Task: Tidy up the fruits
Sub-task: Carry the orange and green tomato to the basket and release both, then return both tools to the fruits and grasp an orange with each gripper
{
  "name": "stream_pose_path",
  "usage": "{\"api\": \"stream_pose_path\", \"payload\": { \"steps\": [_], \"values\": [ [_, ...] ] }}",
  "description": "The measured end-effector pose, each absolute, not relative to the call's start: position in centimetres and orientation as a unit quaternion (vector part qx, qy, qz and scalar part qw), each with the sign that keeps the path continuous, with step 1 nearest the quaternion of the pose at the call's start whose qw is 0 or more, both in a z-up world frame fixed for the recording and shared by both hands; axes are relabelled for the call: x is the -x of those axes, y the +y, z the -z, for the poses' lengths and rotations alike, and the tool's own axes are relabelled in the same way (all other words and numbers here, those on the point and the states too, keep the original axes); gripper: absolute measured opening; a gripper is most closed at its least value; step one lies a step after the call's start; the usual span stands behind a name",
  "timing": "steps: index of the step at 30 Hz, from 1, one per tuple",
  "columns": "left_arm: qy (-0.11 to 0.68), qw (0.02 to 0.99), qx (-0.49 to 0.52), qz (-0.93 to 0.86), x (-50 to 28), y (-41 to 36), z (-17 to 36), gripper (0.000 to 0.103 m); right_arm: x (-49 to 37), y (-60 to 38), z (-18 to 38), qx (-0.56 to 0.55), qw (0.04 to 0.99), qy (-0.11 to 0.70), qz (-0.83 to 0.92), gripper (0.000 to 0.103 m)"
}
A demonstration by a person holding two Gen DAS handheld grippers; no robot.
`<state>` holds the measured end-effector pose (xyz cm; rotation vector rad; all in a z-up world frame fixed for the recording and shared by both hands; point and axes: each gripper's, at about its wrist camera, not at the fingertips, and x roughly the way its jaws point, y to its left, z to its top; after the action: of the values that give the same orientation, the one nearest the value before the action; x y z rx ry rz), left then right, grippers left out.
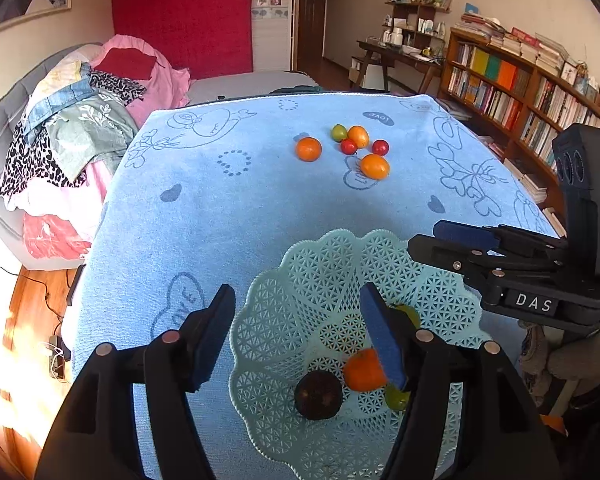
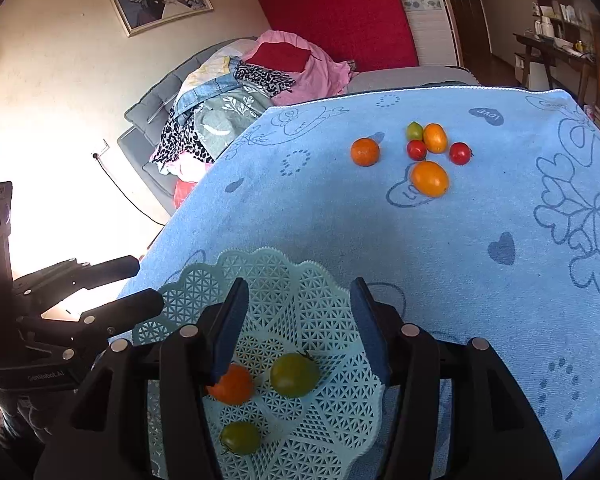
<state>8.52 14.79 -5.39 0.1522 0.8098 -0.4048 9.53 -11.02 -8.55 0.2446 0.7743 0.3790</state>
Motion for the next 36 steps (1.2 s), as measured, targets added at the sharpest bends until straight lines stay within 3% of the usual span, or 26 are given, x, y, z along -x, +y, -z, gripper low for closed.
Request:
{"api": "stream_pose_path", "payload": {
  "steps": [5,8,13,18,36],
  "values": [
    [0.386,0.899,-0.074,0.192,-8.5,14.9,5.2,0.075,-9.5,-11.3,8.5,-0.124,0.902,0.373,-0.181,0.055],
    [0.386,0.9,-0.075,0.189,-8.6,14.9,5.2,0.076,-9.5,-11.6,8.5,-0.128,0.903,0.369,-0.178,0.063],
    [0.386,0.901,-0.073,0.184,-9.0,14.8,5.4,0.083,-9.8,-12.0,8.8,-0.132,0.902,0.37,-0.176,0.065],
    [0.375,0.908,-0.064,0.175,-9.2,15.2,5.4,0.083,-9.8,-12.7,8.9,-0.139,0.905,0.365,-0.169,0.071],
    [0.376,0.91,-0.075,0.161,-11.3,14.8,5.2,0.088,-11.2,-14.9,9.3,-0.143,0.908,0.366,-0.145,0.071]
  ]
}}
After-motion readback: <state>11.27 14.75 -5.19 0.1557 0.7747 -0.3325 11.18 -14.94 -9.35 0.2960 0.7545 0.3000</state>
